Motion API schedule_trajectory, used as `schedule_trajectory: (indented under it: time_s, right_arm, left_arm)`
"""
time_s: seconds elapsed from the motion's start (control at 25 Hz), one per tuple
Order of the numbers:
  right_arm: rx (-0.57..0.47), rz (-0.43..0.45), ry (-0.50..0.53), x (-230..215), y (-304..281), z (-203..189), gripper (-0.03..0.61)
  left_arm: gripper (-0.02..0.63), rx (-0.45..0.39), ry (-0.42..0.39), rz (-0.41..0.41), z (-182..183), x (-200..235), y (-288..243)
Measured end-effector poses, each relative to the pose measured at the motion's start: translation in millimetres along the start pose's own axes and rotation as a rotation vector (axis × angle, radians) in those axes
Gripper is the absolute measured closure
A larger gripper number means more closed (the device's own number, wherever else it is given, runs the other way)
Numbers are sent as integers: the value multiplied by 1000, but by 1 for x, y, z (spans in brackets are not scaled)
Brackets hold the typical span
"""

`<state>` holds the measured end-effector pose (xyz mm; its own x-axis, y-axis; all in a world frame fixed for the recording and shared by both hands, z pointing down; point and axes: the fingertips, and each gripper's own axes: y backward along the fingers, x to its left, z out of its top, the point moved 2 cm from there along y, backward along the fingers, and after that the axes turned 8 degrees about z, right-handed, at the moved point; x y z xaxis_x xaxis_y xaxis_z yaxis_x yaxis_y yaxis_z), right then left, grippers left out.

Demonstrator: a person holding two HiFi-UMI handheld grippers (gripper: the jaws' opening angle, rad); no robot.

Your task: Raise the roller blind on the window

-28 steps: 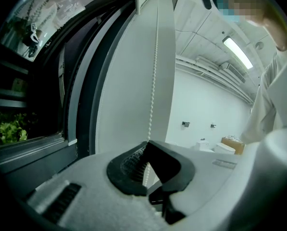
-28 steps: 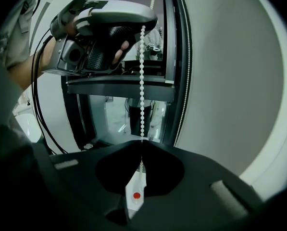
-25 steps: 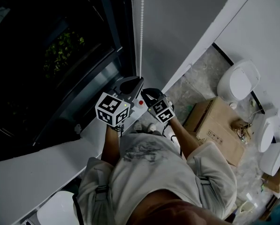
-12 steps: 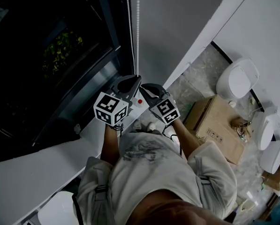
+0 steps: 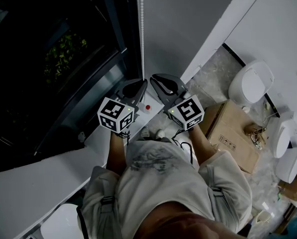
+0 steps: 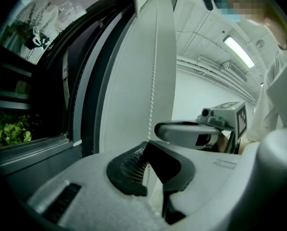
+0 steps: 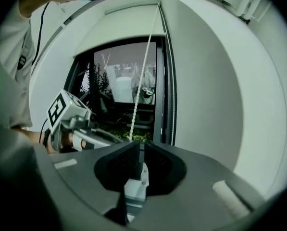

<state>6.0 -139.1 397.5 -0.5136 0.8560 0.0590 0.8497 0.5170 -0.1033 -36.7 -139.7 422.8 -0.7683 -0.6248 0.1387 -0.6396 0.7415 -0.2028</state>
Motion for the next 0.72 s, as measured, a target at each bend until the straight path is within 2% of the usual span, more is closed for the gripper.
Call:
schedule_trajectory:
  time_s: [0.28, 0.72]
  right_arm:
    - [-156, 11, 83, 3, 7, 80, 528]
    - [-157, 31, 143, -5, 0, 139, 499]
  left_arm:
    - [603, -3, 3, -4, 0, -1, -1]
    - [603, -3, -1, -16, 0, -6, -5]
